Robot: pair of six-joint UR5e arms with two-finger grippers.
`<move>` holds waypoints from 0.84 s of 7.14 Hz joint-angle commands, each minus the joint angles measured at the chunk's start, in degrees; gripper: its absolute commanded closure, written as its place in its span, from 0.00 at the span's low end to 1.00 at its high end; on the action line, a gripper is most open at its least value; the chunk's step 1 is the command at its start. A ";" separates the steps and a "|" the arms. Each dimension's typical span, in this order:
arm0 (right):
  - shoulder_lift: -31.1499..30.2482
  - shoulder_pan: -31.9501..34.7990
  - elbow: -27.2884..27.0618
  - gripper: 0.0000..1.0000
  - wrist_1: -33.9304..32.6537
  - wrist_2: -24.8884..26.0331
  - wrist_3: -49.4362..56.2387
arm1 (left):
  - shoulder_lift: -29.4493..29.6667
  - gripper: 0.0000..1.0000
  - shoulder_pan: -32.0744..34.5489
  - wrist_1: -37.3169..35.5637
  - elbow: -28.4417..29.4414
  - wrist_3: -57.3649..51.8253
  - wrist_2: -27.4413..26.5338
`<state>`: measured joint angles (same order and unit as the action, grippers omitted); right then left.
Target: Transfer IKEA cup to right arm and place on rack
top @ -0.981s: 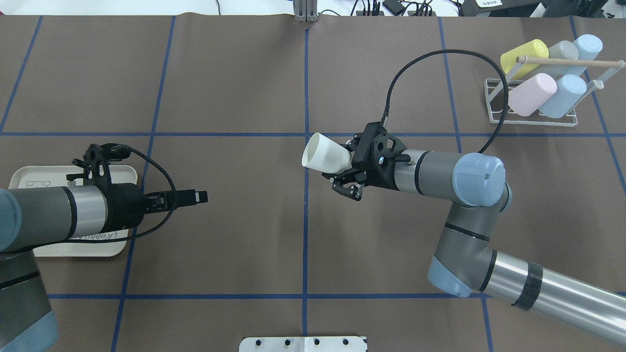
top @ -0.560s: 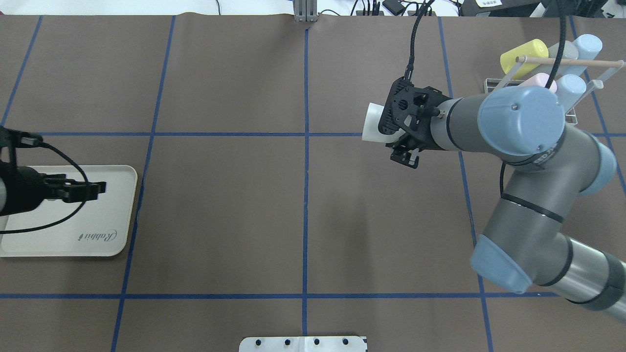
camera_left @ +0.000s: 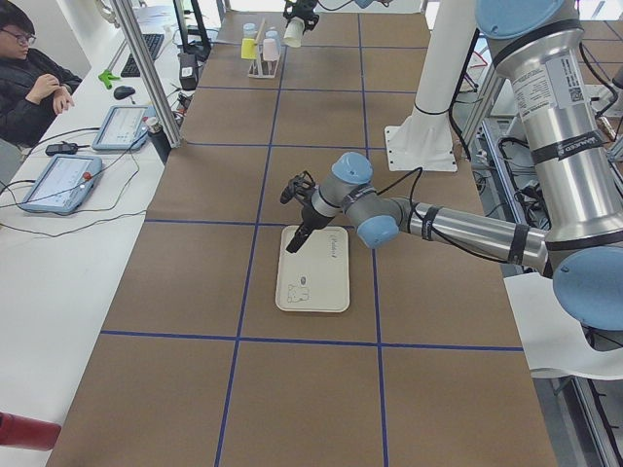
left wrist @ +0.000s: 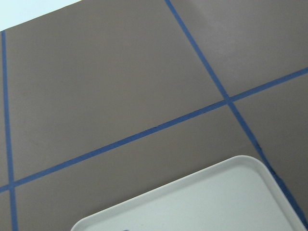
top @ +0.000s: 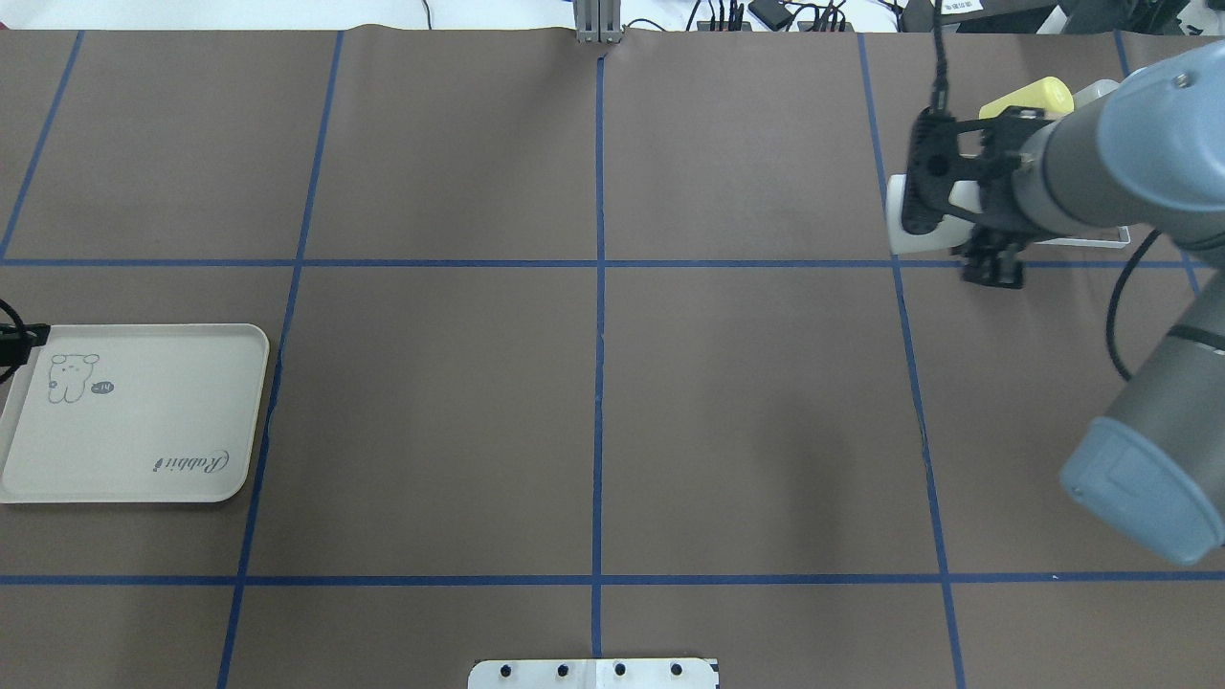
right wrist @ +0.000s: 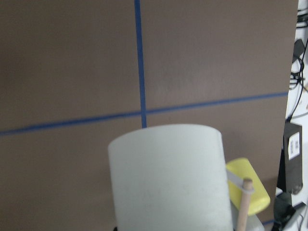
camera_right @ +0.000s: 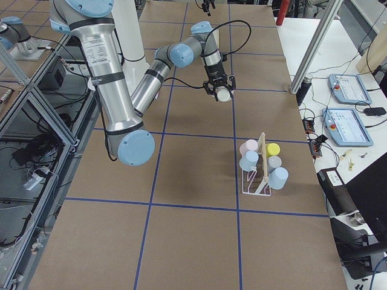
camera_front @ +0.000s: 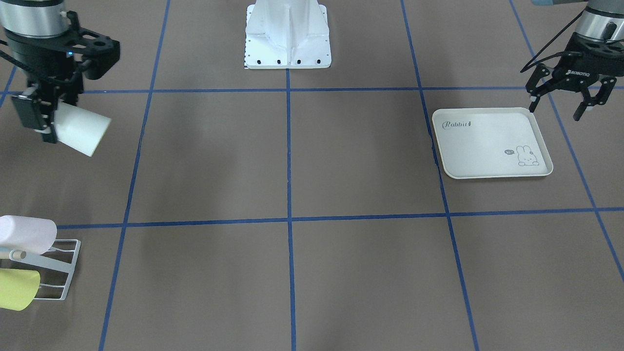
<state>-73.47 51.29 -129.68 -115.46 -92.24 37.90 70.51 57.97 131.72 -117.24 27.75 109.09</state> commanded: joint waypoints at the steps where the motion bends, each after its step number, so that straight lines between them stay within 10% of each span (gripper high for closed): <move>1: -2.63 1.71 -0.14 0.82 -10.11 17.27 11.47 | -0.02 0.00 1.45 0.20 0.61 -1.03 1.83; 6: -7.92 1.97 14.33 0.86 -0.44 27.55 15.70 | 0.51 0.00 1.36 0.29 0.70 -0.50 1.83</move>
<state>-80.99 52.97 -120.01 -121.33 -66.46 52.12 70.96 59.33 132.01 -116.57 27.20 110.92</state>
